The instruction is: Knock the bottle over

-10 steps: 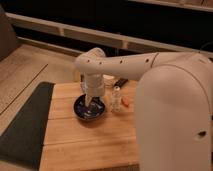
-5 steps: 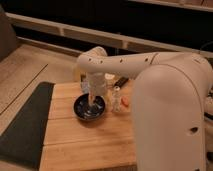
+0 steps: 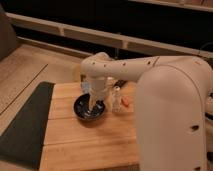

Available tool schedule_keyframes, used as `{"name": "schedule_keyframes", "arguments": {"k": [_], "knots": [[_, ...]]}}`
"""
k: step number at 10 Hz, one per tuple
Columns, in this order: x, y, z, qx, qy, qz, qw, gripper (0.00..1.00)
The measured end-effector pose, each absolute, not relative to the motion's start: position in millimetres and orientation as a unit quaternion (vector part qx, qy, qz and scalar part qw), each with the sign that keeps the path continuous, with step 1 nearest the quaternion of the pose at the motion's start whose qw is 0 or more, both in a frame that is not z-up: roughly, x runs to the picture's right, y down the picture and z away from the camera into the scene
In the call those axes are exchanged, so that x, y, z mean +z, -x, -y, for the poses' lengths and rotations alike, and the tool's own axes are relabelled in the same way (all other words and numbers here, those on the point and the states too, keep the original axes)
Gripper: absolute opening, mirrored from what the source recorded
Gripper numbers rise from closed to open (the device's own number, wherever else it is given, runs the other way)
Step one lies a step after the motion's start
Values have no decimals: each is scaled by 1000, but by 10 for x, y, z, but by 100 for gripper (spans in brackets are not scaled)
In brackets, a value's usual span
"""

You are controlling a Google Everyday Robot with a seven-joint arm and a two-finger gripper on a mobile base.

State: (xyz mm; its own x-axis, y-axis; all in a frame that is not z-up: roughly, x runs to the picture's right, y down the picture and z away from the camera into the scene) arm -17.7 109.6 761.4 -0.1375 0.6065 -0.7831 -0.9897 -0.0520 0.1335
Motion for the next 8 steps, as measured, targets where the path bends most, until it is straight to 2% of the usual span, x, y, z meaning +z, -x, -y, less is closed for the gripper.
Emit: {"name": "schedule_keyframes", "arguments": {"k": [5,8], "knots": [[8079,-49,-1237,626,322,-338,624,65],[8304,-238,-1123,606,300,-335,656,65]]}}
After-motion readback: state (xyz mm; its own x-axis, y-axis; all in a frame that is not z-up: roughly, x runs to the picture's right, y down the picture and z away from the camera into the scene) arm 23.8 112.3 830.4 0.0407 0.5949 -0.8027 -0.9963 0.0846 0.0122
